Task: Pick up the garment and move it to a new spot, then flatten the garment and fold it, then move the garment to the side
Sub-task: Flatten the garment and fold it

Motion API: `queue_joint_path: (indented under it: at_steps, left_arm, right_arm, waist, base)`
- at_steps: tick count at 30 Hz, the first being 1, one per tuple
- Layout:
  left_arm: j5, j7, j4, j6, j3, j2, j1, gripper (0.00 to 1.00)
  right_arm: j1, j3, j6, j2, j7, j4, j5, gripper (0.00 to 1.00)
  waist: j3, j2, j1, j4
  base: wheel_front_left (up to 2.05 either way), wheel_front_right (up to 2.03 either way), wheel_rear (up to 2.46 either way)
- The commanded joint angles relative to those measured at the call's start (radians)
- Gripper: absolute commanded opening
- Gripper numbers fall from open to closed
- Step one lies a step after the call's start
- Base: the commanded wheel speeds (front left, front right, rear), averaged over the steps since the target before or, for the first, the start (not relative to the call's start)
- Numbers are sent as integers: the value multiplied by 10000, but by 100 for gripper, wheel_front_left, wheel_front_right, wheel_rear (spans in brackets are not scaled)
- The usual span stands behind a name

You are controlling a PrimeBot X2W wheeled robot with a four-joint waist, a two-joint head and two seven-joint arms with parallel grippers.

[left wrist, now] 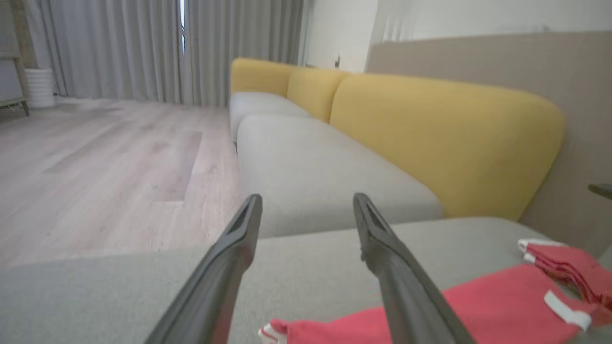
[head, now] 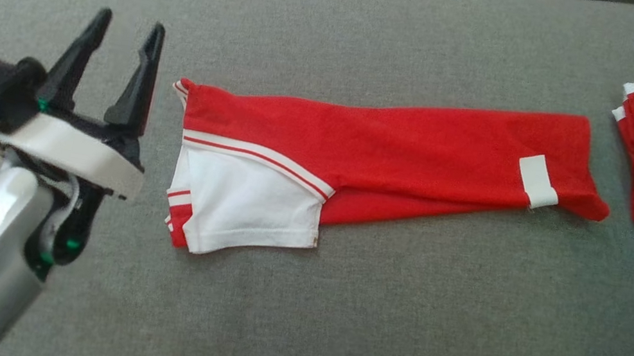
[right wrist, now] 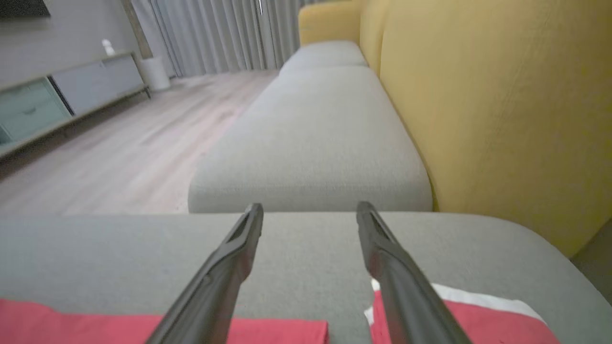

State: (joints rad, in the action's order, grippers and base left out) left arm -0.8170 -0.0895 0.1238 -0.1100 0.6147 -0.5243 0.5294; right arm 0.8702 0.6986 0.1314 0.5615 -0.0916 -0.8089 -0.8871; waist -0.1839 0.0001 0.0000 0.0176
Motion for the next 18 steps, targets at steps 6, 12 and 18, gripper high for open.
queue_joint_path:
  at_steps: [6,12,18]
  left_arm:
    - [355,-1615,43,-463,-1050,633,-482,100]
    - [1574,-1718,-179,-489,-2353,1928,-1900,100]
    - [3111,-1721,-160,233,-3468,3130,-3244,100]
  right_arm:
    - [-659,-771,-7,-761,-1529,652,519,100]
    - [-2326,-2625,-7,-1987,-1695,1662,1889,100]
    - [-4442,-4708,-7,-3696,-1699,2724,3690,100]
  waist:
    - [360,-1,0,3]
    - [567,-1,0,3]
    - [640,-1,0,28]
  base:
    - [0,0,0]
    - [0,0,0]
    - [0,0,0]
